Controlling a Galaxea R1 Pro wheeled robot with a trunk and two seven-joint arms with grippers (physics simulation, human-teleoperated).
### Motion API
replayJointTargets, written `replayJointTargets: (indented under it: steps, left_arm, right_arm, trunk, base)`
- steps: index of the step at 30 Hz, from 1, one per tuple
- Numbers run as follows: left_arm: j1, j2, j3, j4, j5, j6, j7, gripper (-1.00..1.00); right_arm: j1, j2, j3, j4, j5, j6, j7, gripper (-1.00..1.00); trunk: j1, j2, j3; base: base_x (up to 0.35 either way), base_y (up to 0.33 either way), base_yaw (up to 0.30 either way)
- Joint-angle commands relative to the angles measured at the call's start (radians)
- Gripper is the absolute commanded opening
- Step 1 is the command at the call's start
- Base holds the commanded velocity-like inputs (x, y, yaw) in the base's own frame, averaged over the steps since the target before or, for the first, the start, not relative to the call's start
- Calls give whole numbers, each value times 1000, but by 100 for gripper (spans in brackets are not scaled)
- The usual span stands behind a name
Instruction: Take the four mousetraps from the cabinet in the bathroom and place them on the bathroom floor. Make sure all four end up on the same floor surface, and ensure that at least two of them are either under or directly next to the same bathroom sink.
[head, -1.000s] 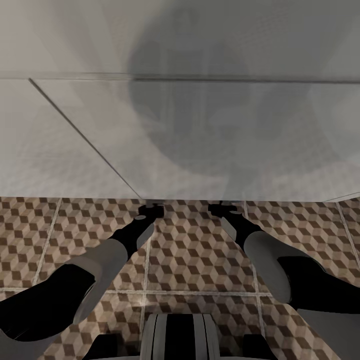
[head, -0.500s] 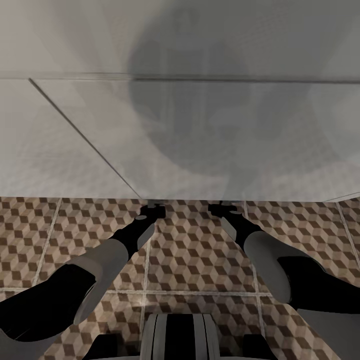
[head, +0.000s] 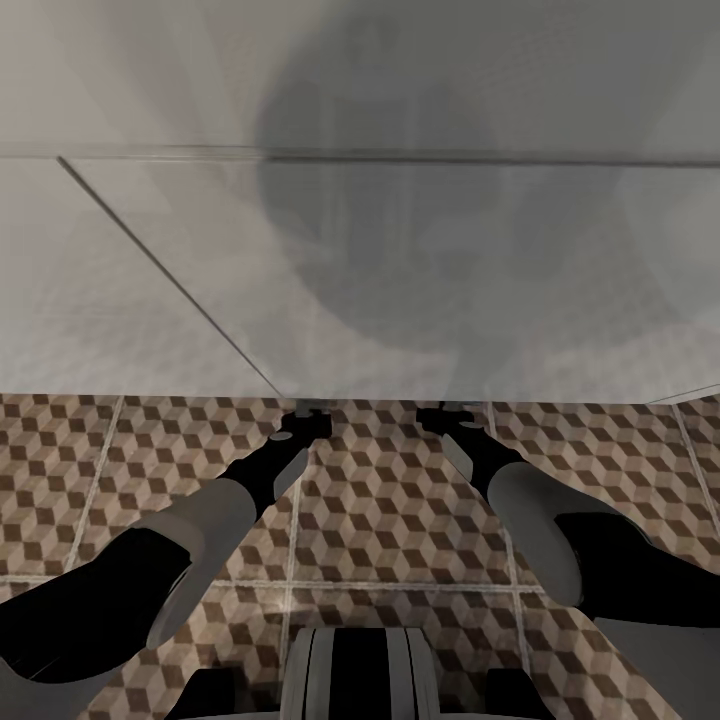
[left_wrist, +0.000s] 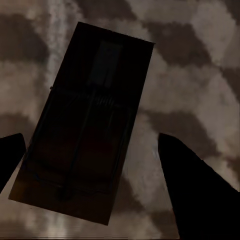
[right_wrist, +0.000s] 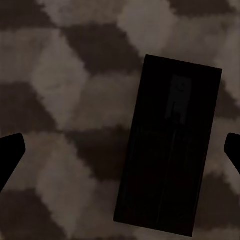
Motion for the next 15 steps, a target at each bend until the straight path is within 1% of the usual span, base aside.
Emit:
replayJointTargets:
  steps: [1,15]
  left_arm:
    - [0,0,-9,2,9,-1,6,100]
    - [0,0,-9,7,9,-3,6,100]
  right_arm:
    - [0,0,1,-1,-7,3,-3,100]
    - [0,0,1,-1,-7,3,-3,100]
  trunk:
    - [0,0,0]
    - [0,0,0]
  base:
    - [0,0,0]
    - [0,0,0]
